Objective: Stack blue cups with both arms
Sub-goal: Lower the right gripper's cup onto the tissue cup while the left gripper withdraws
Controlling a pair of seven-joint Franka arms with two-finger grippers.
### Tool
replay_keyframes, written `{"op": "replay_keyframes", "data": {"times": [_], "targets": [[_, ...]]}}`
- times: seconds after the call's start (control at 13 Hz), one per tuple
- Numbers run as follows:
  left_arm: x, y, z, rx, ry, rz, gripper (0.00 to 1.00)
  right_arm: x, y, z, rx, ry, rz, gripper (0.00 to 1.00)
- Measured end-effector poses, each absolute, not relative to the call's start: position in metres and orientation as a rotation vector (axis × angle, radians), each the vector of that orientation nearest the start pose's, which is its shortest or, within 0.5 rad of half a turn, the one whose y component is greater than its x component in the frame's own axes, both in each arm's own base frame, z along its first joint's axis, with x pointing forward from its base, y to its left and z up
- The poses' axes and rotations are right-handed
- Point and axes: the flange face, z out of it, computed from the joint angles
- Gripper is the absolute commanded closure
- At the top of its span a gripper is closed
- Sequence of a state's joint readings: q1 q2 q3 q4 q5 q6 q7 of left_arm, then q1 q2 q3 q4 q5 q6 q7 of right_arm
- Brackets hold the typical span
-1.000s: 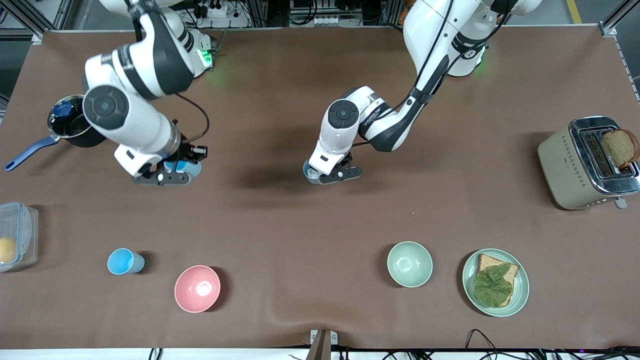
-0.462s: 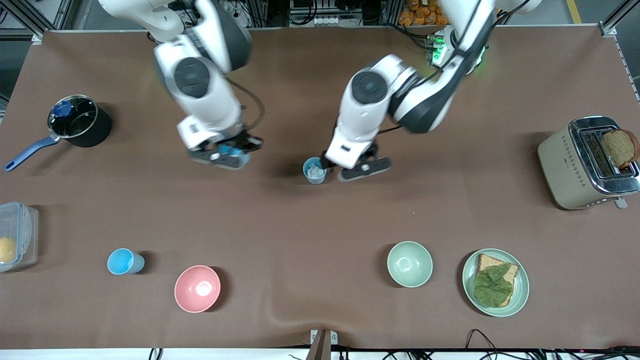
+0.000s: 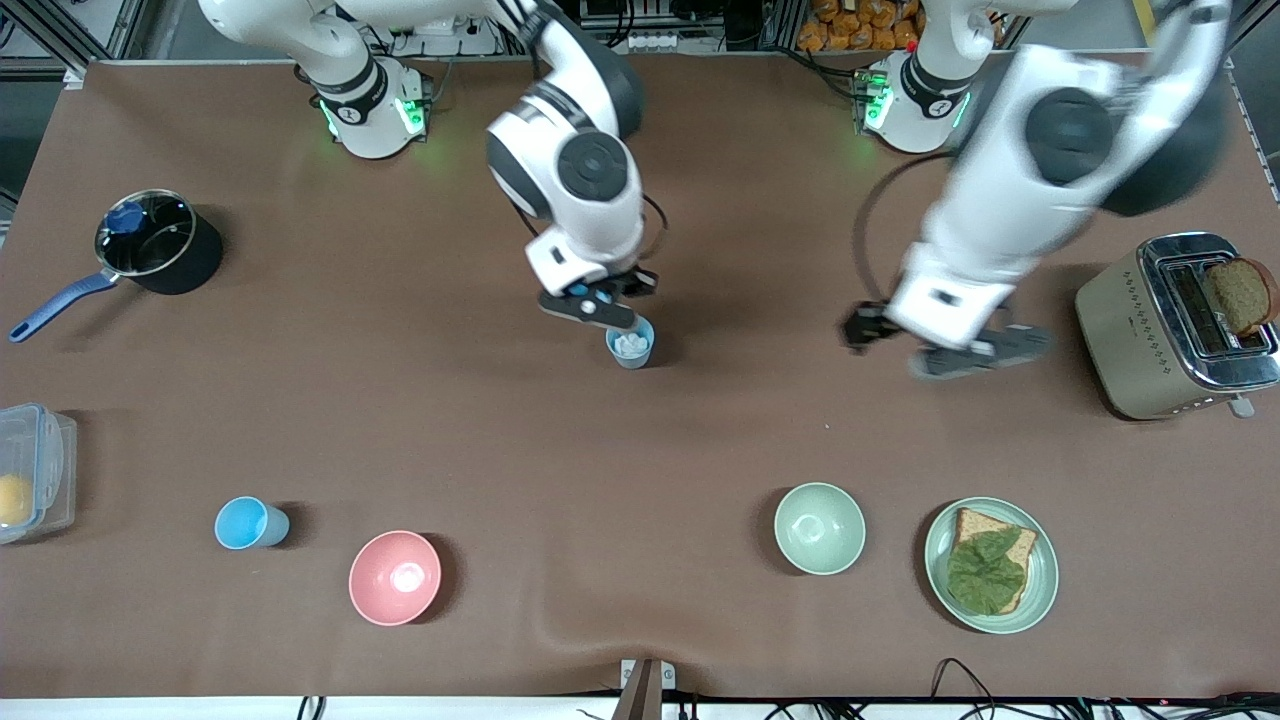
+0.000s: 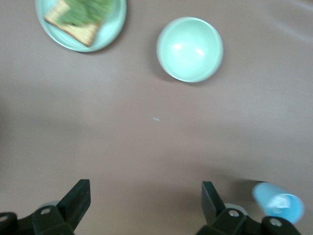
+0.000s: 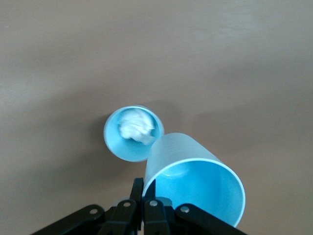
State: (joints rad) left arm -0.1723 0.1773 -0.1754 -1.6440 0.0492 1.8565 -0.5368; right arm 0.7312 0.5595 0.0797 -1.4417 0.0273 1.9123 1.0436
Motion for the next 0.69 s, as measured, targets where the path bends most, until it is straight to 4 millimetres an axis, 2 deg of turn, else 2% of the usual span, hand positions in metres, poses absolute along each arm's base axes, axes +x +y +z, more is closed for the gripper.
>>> {"op": "replay_keyframes", "data": {"times": [0.15, 0.31, 0.46, 0.69], "targets": [[0.602, -0.145, 0.511, -3.126, -0.234, -0.055, 0.0, 0.498, 0.521, 0.35, -3.16, 0.378, 0.178, 1.0], [0.608, -0.113, 0.507, -3.124, -0.213, -0.044, 0.0, 0.503, 0.528, 0.348, -3.163, 0.366, 0.177, 1.0], [0.61, -0.098, 0.507, -3.122, -0.231, -0.043, 0.0, 0.5, 0.532, 0.346, -3.176, 0.329, 0.168, 1.0], [0.609, -0.091, 0.516, -3.122, -0.249, -0.065, 0.0, 0.496, 0.537, 0.334, -3.194, 0.286, 0.167, 1.0]]}}
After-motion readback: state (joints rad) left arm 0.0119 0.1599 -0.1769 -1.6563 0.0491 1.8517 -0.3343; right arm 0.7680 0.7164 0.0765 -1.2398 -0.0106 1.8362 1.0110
